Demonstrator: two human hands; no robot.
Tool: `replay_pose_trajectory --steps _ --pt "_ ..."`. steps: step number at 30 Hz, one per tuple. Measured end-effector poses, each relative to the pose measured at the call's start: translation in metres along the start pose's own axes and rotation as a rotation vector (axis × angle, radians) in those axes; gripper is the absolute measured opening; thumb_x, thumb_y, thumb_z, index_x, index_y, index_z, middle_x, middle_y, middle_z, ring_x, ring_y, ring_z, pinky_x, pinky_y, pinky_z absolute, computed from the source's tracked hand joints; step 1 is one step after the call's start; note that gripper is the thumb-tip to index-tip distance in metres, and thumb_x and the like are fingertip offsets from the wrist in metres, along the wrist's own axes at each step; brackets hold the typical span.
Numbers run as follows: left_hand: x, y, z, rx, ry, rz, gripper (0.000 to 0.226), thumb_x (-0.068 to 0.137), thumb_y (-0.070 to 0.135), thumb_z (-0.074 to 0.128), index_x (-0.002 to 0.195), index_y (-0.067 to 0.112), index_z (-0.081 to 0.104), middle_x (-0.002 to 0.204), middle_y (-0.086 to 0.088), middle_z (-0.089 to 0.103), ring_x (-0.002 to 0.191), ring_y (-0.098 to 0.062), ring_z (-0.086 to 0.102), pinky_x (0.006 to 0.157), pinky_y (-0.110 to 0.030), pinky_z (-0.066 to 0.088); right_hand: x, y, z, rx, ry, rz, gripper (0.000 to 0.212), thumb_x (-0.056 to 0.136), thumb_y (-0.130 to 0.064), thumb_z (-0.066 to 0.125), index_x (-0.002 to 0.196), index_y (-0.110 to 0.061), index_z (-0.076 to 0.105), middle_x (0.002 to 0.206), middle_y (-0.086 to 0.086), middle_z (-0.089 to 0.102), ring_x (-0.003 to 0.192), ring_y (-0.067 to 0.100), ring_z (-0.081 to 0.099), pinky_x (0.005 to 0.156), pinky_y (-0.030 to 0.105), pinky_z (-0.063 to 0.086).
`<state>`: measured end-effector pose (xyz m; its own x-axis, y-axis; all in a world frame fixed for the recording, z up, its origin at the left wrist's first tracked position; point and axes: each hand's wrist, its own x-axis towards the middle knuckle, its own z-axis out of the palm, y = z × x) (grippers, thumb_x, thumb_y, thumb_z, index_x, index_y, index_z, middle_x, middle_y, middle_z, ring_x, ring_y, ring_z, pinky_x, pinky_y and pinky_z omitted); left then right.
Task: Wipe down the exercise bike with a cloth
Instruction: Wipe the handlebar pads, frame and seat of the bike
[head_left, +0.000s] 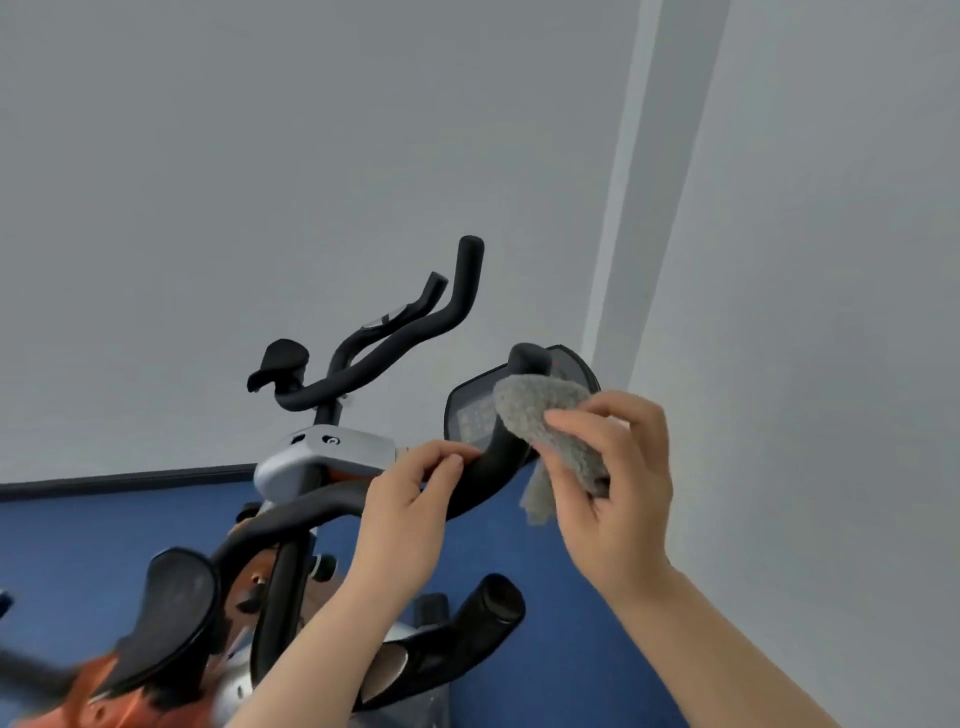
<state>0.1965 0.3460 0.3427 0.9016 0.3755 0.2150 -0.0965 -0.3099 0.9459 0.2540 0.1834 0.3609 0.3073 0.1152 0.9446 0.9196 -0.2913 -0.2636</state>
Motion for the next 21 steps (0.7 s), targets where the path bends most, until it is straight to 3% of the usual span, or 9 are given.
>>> replay_pose_trajectory --steps 3,5,7,10,12,15,17,19,21 --pt "-0.005 0.004 0.004 -0.02 0.036 0.002 0.028 0.099 0.018 0.05 0.092 0.032 0.072 0.093 0.011 0.073 0.094 -0.009 0.065 0.085 -0.031 0.05 0.006 0.005 0.004 0.082 -0.087 0.06 0.037 0.087 -0.006 0.068 0.118 -0.019 0.054 0.115 -0.003 0.046 0.105 0.02 0.052 0.091 0.019 0.043" --pt "-0.007 0.003 0.004 -0.008 0.037 0.022 0.026 0.1 0.016 0.05 0.097 0.029 0.072 0.097 0.01 0.073 0.098 -0.009 0.065 0.089 -0.031 0.049 -0.009 0.006 0.003 0.125 -0.218 0.072 0.038 0.087 -0.004 0.067 0.118 -0.021 0.053 0.115 -0.005 0.044 0.105 0.022 0.053 0.09 0.027 0.048" --pt "-0.009 0.003 0.002 0.001 0.04 0.029 0.024 0.1 0.015 0.05 0.102 0.025 0.072 0.101 0.009 0.073 0.103 -0.009 0.064 0.094 -0.032 0.048 -0.013 0.01 -0.004 0.142 -0.28 0.005 0.03 0.09 -0.01 0.062 0.116 -0.022 0.054 0.111 -0.007 0.043 0.102 0.017 0.051 0.088 0.026 0.047" --pt "-0.012 0.004 0.003 0.005 0.063 0.019 0.027 0.1 0.012 0.05 0.1 0.027 0.073 0.1 0.01 0.073 0.101 -0.007 0.064 0.093 -0.028 0.047 0.013 0.018 -0.006 0.146 -0.11 -0.057 0.026 0.09 -0.01 0.06 0.115 -0.02 0.056 0.108 -0.003 0.042 0.098 0.016 0.048 0.089 0.017 0.04" --pt "-0.012 0.005 0.006 0.008 0.087 0.006 0.029 0.1 0.01 0.05 0.098 0.027 0.073 0.098 0.009 0.074 0.1 -0.008 0.065 0.093 -0.029 0.048 0.022 0.019 0.002 0.151 -0.066 -0.033 0.029 0.089 -0.01 0.062 0.115 -0.02 0.056 0.109 -0.001 0.043 0.098 0.021 0.049 0.088 0.02 0.042" --pt "-0.013 0.007 0.007 0.001 0.092 0.02 0.029 0.099 0.008 0.05 0.098 0.024 0.073 0.097 0.007 0.074 0.098 -0.01 0.066 0.092 -0.031 0.05 -0.007 0.017 0.007 0.169 -0.235 0.002 0.043 0.083 0.0 0.069 0.116 -0.023 0.054 0.109 0.002 0.045 0.098 0.027 0.052 0.085 0.033 0.049" --pt "-0.014 0.008 0.007 0.009 0.075 0.041 0.028 0.099 0.008 0.05 0.099 0.024 0.073 0.096 0.006 0.074 0.097 -0.01 0.067 0.089 -0.03 0.051 -0.027 0.019 0.003 0.188 -0.335 -0.057 0.044 0.082 0.001 0.069 0.115 -0.023 0.054 0.108 -0.003 0.043 0.097 0.022 0.051 0.082 0.031 0.049" --pt "-0.013 0.006 0.006 0.012 0.084 0.044 0.028 0.099 0.007 0.05 0.099 0.022 0.073 0.096 0.005 0.074 0.098 -0.012 0.067 0.091 -0.032 0.051 -0.021 0.023 0.001 0.21 -0.272 -0.086 0.03 0.088 -0.009 0.064 0.114 -0.022 0.056 0.106 -0.004 0.043 0.096 0.017 0.049 0.084 0.025 0.046" --pt "-0.012 0.005 0.007 0.02 0.105 0.028 0.03 0.098 0.006 0.05 0.099 0.024 0.074 0.097 0.006 0.074 0.1 -0.013 0.066 0.096 -0.036 0.05 -0.003 0.025 0.005 0.213 -0.101 -0.046 0.024 0.091 -0.015 0.063 0.113 -0.02 0.057 0.108 -0.003 0.046 0.097 0.018 0.051 0.086 0.026 0.045"
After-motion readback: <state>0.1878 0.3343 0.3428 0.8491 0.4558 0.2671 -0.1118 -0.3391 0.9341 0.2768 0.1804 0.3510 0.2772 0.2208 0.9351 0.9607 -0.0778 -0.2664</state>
